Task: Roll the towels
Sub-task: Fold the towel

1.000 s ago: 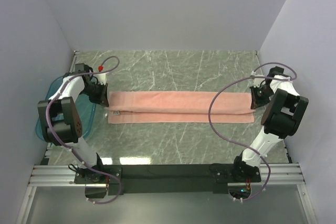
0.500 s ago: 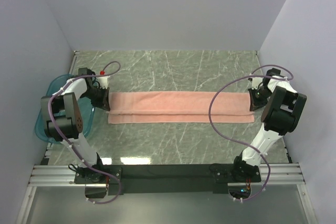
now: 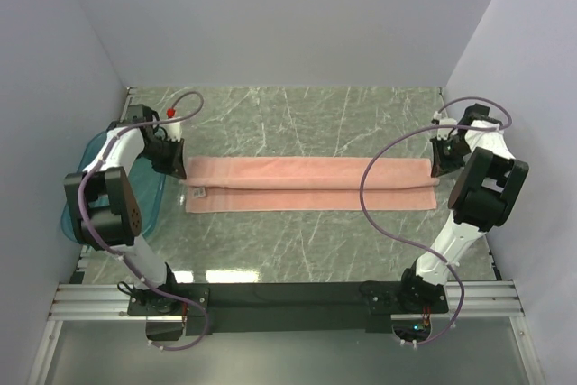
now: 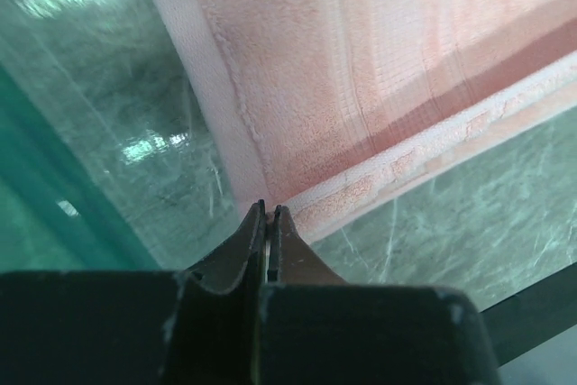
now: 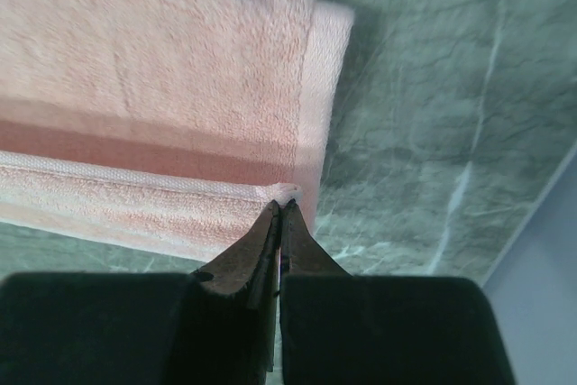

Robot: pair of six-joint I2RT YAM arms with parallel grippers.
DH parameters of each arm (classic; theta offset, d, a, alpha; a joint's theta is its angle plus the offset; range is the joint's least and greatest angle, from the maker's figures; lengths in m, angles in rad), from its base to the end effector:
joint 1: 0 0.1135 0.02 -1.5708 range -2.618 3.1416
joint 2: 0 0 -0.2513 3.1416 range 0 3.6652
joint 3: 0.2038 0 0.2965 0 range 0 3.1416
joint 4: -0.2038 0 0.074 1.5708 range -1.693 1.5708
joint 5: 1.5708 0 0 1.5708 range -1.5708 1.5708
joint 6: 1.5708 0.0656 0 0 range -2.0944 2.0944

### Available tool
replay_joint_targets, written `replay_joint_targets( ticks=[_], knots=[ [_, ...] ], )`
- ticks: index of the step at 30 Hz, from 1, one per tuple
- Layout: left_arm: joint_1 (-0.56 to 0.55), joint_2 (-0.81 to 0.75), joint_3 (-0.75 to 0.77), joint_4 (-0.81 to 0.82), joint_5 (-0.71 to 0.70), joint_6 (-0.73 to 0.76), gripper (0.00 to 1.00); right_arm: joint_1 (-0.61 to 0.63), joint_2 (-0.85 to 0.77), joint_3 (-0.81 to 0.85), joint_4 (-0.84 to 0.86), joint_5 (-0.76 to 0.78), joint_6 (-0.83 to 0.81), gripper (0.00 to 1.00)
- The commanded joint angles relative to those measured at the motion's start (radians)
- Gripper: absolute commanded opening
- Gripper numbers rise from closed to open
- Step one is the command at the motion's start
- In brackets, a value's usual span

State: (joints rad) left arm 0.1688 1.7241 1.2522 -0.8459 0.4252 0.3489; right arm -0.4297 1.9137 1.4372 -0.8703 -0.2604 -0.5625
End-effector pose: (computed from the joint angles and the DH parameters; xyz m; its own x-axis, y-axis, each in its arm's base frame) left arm 0.3769 0.0368 0.1538 -0.9144 0.1601 -0.3718 0.2781 0.9158 -0.2897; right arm 0.3894 -0.1599 0.1364 -0.9368 -0.1376 -0.3218 -0.1761 0.9799 0.0939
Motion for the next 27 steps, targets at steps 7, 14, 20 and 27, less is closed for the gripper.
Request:
replay_joint_targets(
  ticks=[7,14,20,27],
  knots=[
    [0.014,-0.135,-0.029,-0.088,-0.049,0.101,0.0,-0.015,-0.004,0.078,-0.016,0.039,-0.023,0.0],
    [-0.002,-0.124,-0.135,-0.013,-0.071,0.084,0.0,-0.015,0.002,0.011,0.022,0.065,-0.034,0.0],
    [-0.014,-0.077,-0.174,0.039,-0.089,0.071,0.03,-0.014,0.01,-0.003,0.007,0.059,-0.045,0.0],
    [-0.012,-0.124,-0.106,-0.045,-0.01,0.096,0.46,-0.021,-0.053,0.035,-0.055,0.024,-0.056,0.43]
  ],
)
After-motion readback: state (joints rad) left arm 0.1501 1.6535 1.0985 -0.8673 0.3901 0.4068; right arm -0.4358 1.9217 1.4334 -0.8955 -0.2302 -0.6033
